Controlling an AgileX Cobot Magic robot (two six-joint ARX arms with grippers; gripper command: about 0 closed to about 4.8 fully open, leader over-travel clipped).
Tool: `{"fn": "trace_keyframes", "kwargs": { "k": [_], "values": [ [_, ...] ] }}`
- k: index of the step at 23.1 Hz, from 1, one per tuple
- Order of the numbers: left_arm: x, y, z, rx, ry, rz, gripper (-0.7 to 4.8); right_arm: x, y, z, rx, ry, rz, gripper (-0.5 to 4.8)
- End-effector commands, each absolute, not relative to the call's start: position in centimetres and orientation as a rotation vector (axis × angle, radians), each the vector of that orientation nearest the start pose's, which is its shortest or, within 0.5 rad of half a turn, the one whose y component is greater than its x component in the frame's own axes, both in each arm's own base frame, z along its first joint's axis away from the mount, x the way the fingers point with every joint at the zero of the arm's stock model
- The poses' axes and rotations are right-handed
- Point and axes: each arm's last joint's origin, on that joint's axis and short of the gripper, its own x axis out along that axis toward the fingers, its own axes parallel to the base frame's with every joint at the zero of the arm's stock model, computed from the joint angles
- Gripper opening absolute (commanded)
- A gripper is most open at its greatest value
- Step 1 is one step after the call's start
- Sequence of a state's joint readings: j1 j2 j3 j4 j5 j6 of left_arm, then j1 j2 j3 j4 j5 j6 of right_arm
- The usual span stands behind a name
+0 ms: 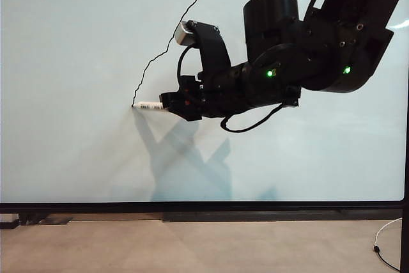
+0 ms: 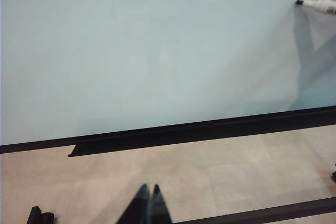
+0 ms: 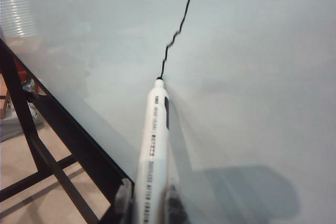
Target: Pick up the pen on the shelf to the right of the whiteboard and draw a triangle.
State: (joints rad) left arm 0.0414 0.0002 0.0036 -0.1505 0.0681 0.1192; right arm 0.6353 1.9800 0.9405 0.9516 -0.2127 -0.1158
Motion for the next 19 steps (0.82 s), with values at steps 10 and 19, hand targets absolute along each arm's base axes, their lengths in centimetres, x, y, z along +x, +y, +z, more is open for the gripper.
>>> {"fn": "trace_keyframes", "kwargs": {
  "k": [10, 19],
  "values": [
    [9.6, 0.2, 15.2, 0.112, 0.133, -0.038, -0.05, 31.7, 23.7, 15.9, -0.122, 0.005, 0.807, -0.05],
    [9.6, 0.2, 15.2, 0.112, 0.133, -0.038, -0.05, 31.3, 22.7, 15.2, -0.123, 0.009, 0.775, -0.05]
  ]
}}
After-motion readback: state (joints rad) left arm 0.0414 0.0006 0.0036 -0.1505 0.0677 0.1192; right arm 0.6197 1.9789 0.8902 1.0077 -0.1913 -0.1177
